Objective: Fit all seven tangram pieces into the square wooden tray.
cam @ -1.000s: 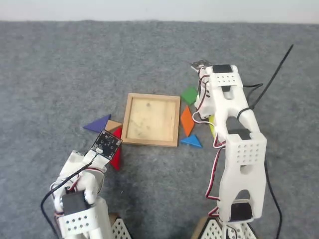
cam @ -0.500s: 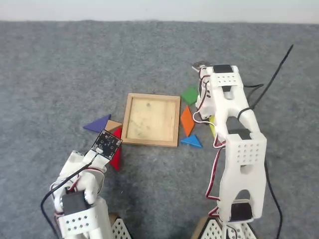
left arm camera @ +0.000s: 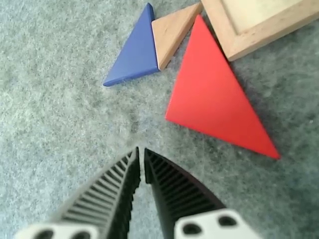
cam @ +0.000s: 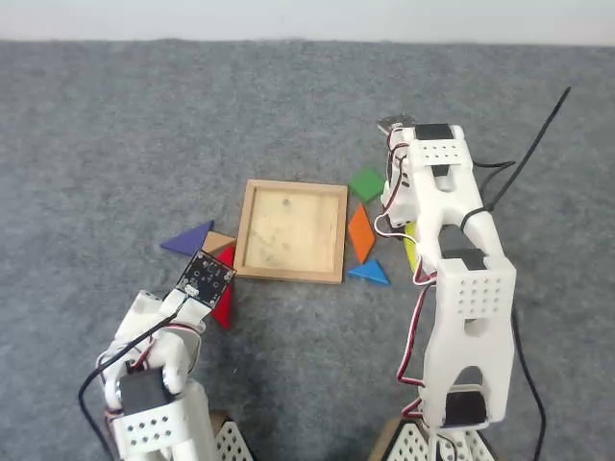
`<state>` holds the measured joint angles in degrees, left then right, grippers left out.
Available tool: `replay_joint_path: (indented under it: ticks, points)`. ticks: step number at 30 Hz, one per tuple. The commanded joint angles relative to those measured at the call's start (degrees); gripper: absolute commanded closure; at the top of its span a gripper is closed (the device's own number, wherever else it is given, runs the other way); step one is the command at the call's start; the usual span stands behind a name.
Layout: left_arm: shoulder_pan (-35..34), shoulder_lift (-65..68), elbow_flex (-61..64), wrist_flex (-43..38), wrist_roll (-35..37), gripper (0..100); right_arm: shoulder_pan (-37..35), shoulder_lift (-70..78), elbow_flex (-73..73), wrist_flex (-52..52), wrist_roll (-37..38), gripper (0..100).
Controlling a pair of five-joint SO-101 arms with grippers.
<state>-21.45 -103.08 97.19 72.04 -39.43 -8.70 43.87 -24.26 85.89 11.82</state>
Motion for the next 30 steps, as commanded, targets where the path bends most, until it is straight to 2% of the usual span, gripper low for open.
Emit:
replay_joint_path:
  ticks: [1, 13, 21, 23, 27, 30]
  points:
    - [-0.3, -1.1, -0.7, 0.1, -0.4, 98, -0.3, -0.1, -1.6, 3.1, -2.3, 79.4]
    - [-0.3, -1.1, -0.7, 0.1, -0.4, 98, -0.7, -0.1, -11.3, 15.2, -8.6, 79.4]
    - [-0.3, -1.1, -0.7, 0.2, -0.4, 98, -0.2, 0.5, -12.4, 16.1, -10.0, 79.0]
    - [-0.3, -1.1, -0.7, 0.2, -0.4, 98, -0.1, 0.5, -12.3, 16.9, -13.3, 78.2]
    - [-0.3, -1.1, -0.7, 0.1, -0.4, 98, -1.6, -0.1, -8.7, 16.7, -20.9, 64.0]
    - [-0.3, -1.1, -0.7, 0.1, -0.4, 98, -3.9, 0.5, -6.3, 16.0, -22.7, 56.8]
